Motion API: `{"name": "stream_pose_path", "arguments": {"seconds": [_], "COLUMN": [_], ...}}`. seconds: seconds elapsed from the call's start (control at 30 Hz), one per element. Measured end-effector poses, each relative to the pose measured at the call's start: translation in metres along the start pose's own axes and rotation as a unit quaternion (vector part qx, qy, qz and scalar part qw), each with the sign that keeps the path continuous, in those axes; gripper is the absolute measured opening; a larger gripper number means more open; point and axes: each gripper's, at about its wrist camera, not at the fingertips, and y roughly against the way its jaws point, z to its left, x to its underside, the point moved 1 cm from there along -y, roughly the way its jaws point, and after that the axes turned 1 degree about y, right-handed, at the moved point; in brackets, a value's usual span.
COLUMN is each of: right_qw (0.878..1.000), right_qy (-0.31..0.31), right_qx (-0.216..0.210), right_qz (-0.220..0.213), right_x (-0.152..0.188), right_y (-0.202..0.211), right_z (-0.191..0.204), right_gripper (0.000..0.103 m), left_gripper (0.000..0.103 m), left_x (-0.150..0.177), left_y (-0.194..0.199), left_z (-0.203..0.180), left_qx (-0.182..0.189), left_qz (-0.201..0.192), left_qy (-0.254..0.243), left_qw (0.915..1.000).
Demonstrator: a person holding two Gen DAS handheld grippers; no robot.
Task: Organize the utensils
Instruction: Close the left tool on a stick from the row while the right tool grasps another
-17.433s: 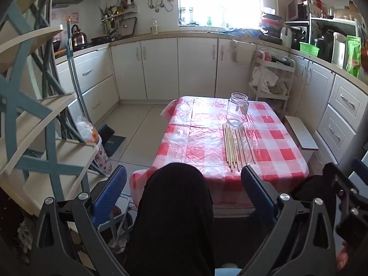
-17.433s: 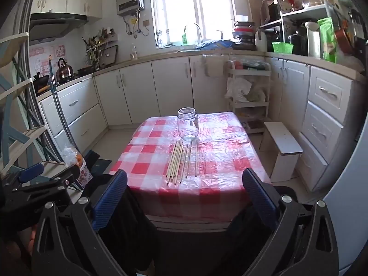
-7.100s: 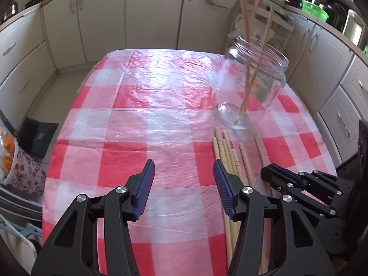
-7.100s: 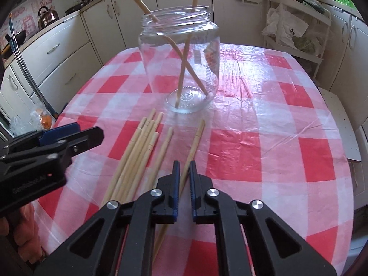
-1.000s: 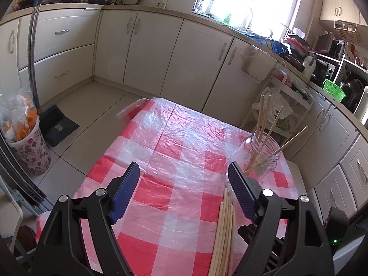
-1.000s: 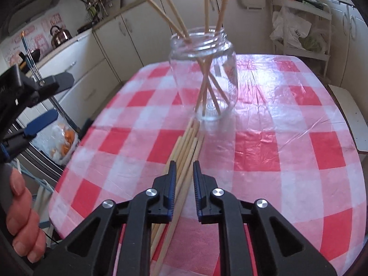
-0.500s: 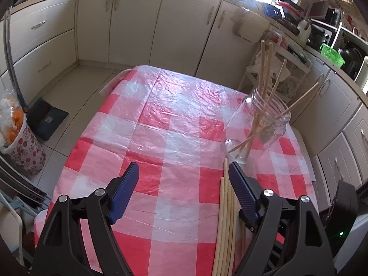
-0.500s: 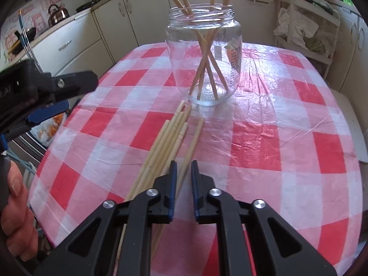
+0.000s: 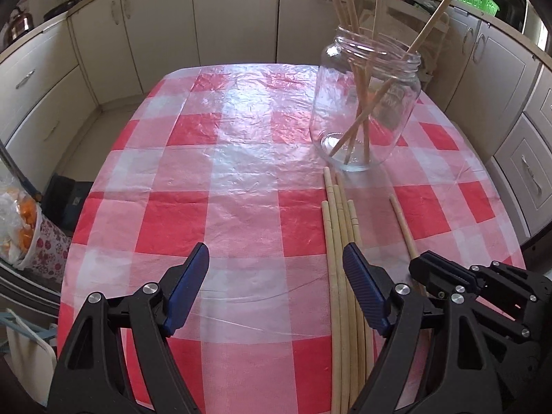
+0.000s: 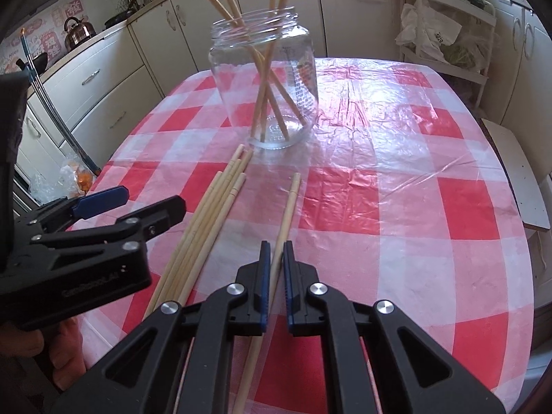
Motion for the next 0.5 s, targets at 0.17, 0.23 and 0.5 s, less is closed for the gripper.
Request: {"name": "stream_pose_path", "arguments": {"seconds": [0.17,0.23,0.5], "right_qw": [1.0,1.0,1.0], "right_qy": [-0.005,-0.005,-0.008], "right_qx": [-0.006,-0.008,-0.012], "right_qz": [0.0,0.0,-0.006], "right_x": [0.0,0.0,-0.004], "right_y": [0.001,0.001,0.0], "right_z": [-0.001,-0.002,-0.002], "right_gripper": [0.008,0.008,0.008], "left_gripper": [0.075,0.075,0.062], "left_x": [0.003,0.004,0.001], "left_y": [-0.01,-0.012,-0.012], "left_z": [0.003,0.001,0.0], "left_qx": [-0.008,-0.016,-0.02], "left_qz": [0.014,0.017,0.01], "left_qy": [-0.004,-0.007,-0.017], "left_qw": [0.9999,0.9997,0.9996]}}
